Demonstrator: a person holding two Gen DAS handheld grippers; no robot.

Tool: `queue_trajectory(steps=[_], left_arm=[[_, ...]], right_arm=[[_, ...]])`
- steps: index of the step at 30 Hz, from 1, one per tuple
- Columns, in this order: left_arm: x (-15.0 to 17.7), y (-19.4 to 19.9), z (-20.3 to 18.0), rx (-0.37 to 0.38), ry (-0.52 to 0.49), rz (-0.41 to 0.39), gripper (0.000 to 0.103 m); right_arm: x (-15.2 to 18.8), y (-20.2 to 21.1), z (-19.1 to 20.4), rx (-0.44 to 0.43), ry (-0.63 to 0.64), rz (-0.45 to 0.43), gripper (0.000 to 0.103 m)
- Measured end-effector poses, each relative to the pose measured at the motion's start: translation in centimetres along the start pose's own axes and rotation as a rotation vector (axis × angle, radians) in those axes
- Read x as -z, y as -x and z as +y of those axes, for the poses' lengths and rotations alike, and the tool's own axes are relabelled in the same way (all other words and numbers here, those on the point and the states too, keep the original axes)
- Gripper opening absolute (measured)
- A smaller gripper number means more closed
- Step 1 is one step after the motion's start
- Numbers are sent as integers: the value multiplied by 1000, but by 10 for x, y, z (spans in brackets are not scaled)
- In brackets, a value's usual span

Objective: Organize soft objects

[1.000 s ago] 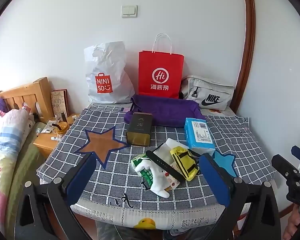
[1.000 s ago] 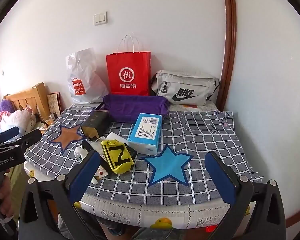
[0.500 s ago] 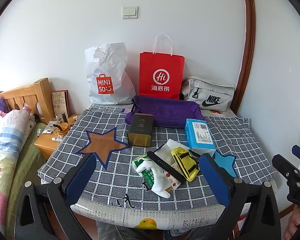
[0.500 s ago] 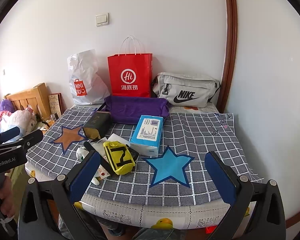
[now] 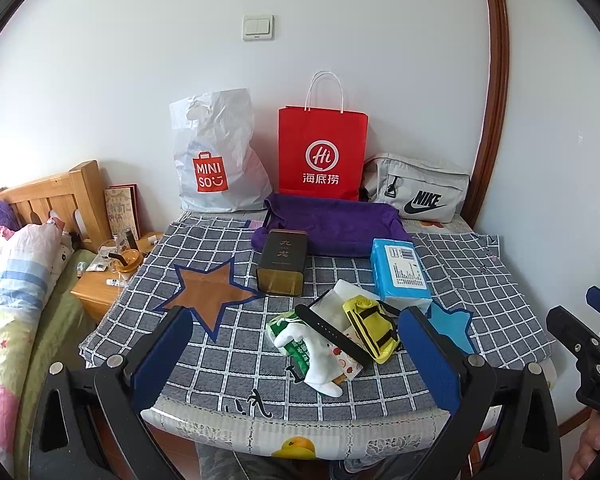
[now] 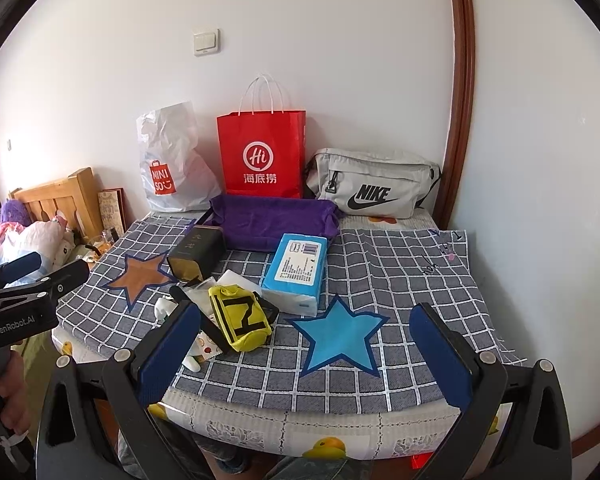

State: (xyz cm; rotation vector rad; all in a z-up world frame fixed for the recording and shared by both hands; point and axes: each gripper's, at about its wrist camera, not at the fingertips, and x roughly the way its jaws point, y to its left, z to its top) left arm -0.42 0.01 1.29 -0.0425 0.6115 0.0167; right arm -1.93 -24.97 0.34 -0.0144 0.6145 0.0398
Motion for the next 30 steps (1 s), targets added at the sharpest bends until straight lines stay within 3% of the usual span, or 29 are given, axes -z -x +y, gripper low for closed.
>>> queue_trajectory(steps=[30], left_arm=[[2, 3, -2, 0, -2, -7, 103]], right_arm=[[2, 3, 6, -1, 17, -5, 103]])
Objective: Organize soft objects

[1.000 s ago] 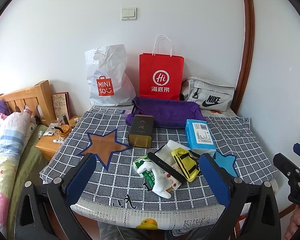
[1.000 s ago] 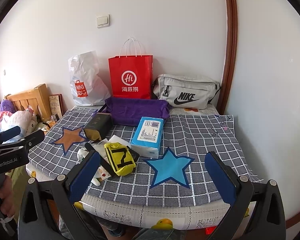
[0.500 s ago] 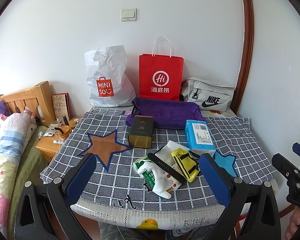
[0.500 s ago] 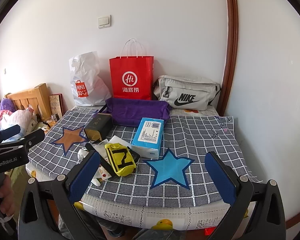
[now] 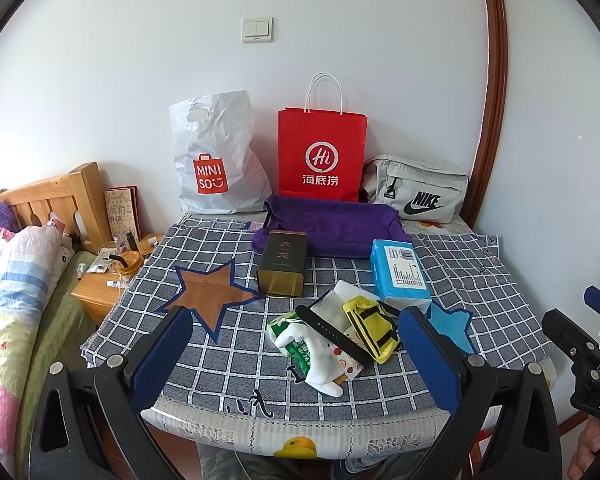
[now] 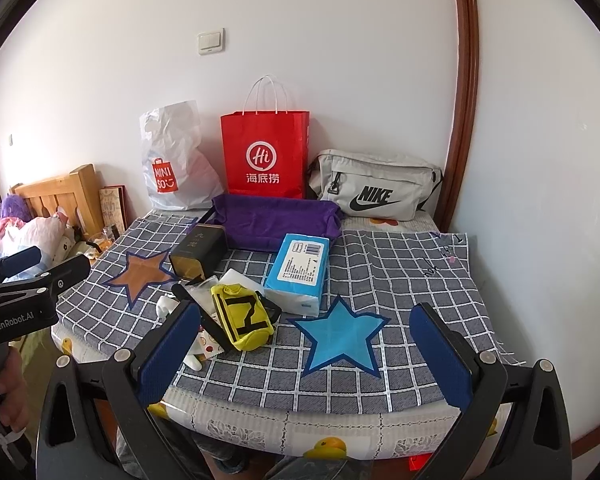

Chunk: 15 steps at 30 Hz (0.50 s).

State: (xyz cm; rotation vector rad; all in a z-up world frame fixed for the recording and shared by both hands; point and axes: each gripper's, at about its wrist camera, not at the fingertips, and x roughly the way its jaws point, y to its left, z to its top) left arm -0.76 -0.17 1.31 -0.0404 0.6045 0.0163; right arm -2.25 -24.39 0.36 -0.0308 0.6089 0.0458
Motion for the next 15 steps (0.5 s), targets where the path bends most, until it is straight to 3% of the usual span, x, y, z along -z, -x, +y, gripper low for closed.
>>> queue_trajectory(steps=[15], left_arm=[[1, 0, 0, -1, 1, 2, 103]], right_arm=[[0, 1, 2, -1, 5, 0, 103]])
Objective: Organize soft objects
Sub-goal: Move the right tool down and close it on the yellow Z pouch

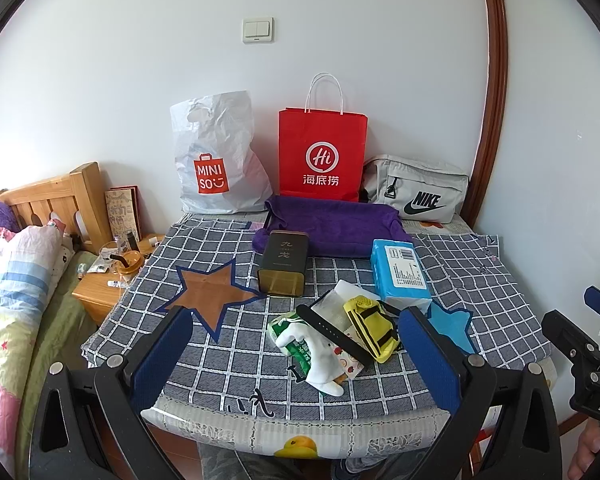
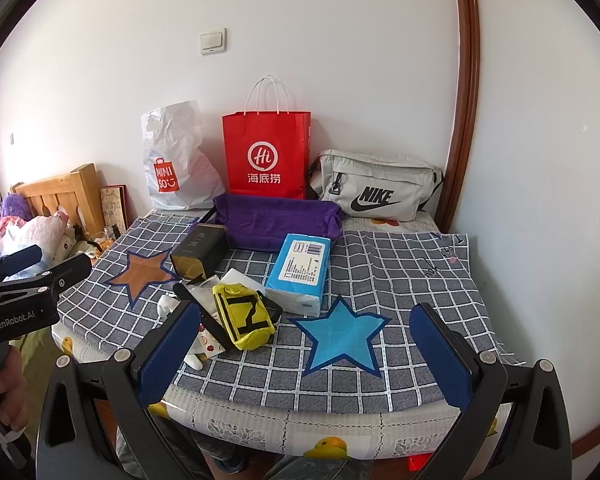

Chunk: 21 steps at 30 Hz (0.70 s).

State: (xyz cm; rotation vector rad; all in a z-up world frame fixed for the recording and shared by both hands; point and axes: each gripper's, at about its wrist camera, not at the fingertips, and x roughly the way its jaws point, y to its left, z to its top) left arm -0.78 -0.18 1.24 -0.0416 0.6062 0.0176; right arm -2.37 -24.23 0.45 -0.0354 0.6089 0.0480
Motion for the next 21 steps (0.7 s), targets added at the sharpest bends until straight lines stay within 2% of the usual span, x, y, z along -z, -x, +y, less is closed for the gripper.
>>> queue_trajectory(steps=[13, 21], left_arm=[[5, -4, 5, -7, -1, 9, 103], [17, -33, 16, -33, 21, 64, 103]], right_arm=[[3, -4, -1, -12, 0, -2, 103], [14, -31, 3, -64, -5, 51, 103]])
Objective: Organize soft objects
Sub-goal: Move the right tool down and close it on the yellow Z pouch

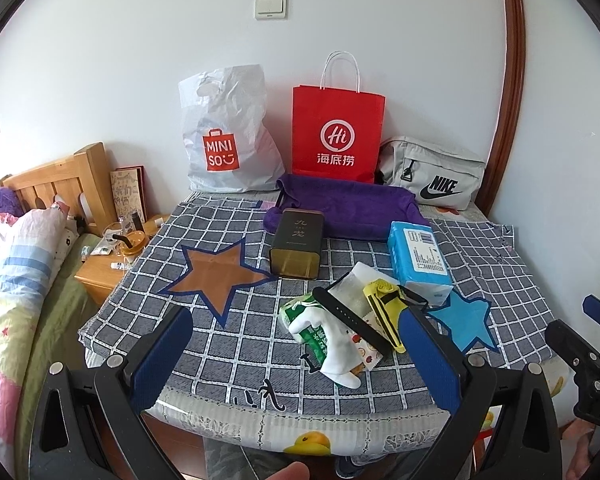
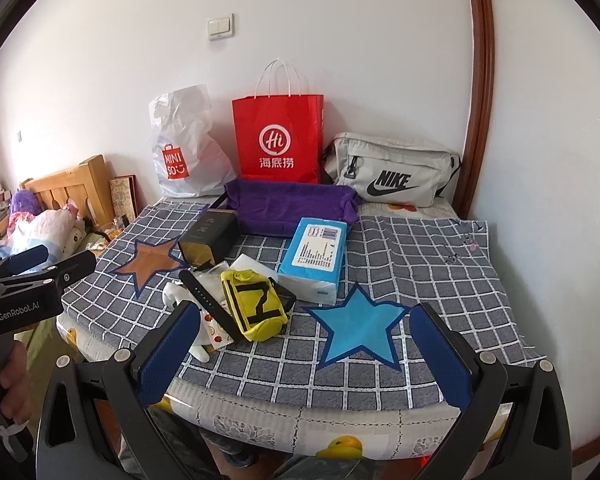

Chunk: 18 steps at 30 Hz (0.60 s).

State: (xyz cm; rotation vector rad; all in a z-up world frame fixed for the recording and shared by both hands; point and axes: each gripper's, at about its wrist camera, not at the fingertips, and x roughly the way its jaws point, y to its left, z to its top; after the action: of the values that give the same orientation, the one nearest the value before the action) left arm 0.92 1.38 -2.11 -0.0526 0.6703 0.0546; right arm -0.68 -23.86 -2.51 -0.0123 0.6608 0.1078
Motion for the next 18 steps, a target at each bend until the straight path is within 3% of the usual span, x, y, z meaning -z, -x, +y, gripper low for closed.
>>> queue_trajectory(steps=[9, 15, 18], left_arm=[[23, -58, 11, -20, 29, 128, 103], [34, -90, 19, -36, 45, 172, 103], [41, -107, 25, -9, 59, 210, 102]], right_arm=[[20, -58, 3, -47, 20, 85, 103], [27, -101, 12, -159, 38, 141, 103], [26, -126, 17, -183, 50, 168, 103]])
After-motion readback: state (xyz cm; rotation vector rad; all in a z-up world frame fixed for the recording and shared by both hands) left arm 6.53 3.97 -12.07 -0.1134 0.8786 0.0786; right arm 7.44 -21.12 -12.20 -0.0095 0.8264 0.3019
